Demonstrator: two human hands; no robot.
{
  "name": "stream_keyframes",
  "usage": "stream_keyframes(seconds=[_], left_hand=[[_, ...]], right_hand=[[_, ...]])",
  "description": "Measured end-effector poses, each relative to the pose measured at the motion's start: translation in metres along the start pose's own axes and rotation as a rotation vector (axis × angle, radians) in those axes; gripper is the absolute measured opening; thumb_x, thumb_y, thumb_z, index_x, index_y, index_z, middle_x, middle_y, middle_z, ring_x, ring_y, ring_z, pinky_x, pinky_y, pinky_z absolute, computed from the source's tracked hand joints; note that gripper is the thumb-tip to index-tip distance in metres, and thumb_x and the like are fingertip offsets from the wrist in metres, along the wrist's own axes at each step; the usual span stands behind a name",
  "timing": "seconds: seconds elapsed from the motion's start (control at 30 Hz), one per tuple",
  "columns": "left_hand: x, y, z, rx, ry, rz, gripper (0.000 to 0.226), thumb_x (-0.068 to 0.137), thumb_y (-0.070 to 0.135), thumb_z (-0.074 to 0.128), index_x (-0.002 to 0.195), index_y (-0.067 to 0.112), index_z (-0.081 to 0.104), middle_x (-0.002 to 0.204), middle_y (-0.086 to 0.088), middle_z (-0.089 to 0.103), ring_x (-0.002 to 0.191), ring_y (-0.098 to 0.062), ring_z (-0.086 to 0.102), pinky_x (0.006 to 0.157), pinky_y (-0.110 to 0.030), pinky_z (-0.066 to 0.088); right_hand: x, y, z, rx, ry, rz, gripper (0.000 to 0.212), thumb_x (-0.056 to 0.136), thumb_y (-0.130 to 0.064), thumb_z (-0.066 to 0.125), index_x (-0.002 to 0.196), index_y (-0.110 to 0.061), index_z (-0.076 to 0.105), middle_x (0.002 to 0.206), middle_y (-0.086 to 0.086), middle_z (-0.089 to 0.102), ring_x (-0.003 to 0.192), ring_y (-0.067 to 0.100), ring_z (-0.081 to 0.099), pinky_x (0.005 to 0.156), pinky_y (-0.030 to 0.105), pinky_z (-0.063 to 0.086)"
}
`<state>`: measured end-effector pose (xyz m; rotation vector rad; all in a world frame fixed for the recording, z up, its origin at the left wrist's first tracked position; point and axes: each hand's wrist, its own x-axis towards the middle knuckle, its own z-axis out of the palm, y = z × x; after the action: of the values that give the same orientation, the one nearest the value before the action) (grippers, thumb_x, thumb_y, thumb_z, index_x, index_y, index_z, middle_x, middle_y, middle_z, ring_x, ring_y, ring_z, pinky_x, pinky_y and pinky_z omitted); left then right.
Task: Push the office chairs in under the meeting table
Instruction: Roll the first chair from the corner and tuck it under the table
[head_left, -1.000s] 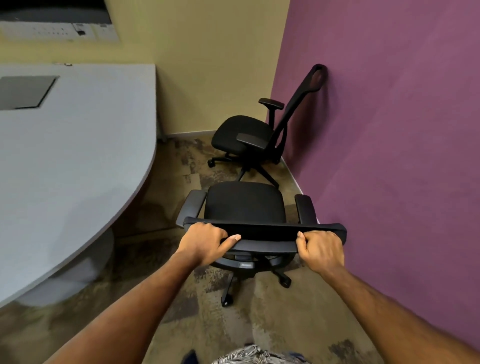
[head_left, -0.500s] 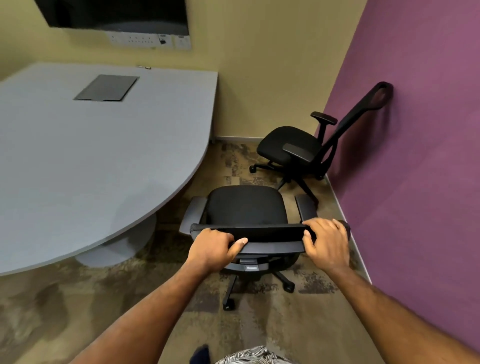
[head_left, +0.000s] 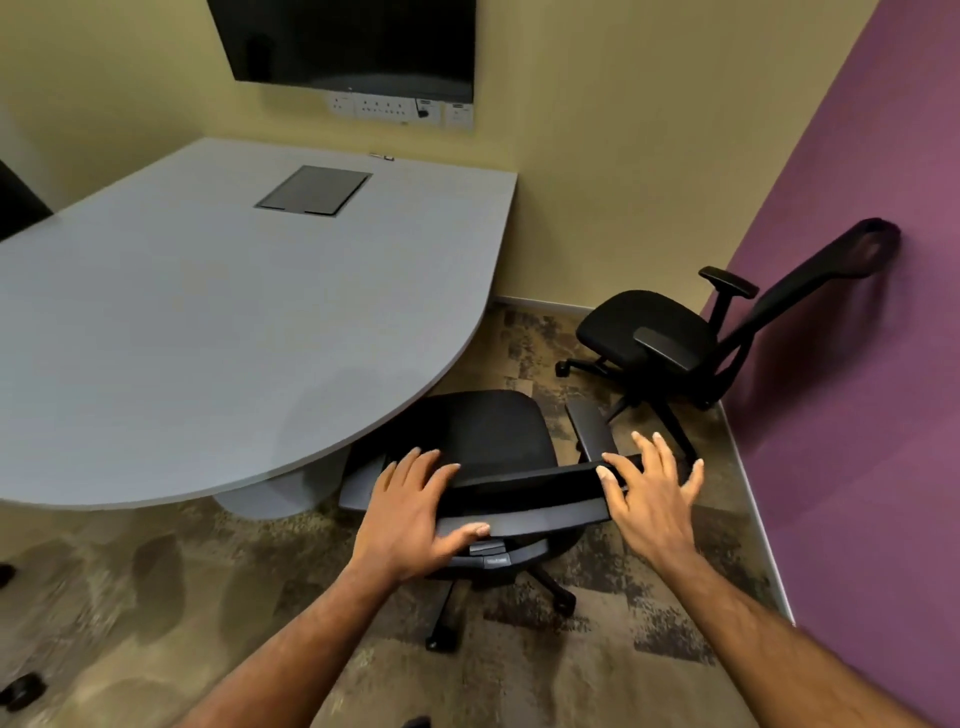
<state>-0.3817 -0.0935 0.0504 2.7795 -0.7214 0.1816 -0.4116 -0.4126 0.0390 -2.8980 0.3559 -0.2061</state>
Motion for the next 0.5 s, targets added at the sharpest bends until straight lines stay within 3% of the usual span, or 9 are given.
stream_keyframes(seconds=[0.1, 0.27, 0.5], left_hand=[[0.000, -0.007, 0.000, 0.070, -0.153, -0.097, 0.108, 0.066, 0.104, 0.022, 0.144, 0.034, 0.046, 0.140, 0.010, 0.056, 0.127, -0.016, 0.054, 0.106, -0.042, 0.039], [0.003, -0.015, 0.000, 0.084, -0.070, -0.150, 0.108, 0.061, 0.106, 0.024, 0.138, 0.036, 0.052, 0.130, 0.016, 0.062, 0.118, -0.011, 0.060, 0.098, -0.038, 0.044], [0.012, -0.020, -0.002, 0.072, 0.017, -0.220, 0.104, 0.062, 0.105, 0.029, 0.133, 0.036, 0.059, 0.124, 0.017, 0.067, 0.112, -0.009, 0.064, 0.090, -0.034, 0.047]], right_hand=[[0.012, -0.008, 0.002, 0.074, -0.087, 0.018, 0.073, 0.088, -0.079, 0.019, 0.137, -0.040, 0.057, 0.160, 0.000, 0.037, 0.153, 0.018, 0.015, 0.117, 0.070, 0.005], [0.039, -0.003, 0.001, 0.066, -0.263, -0.185, 0.116, 0.058, -0.107, 0.023, 0.151, -0.040, 0.038, 0.164, -0.009, 0.024, 0.154, 0.013, 0.001, 0.116, 0.069, 0.008], [0.078, -0.011, 0.002, 0.101, -0.376, -0.305, 0.128, 0.049, -0.109, 0.034, 0.154, -0.038, 0.030, 0.166, -0.010, 0.016, 0.153, 0.009, -0.007, 0.117, 0.070, 0.001]])
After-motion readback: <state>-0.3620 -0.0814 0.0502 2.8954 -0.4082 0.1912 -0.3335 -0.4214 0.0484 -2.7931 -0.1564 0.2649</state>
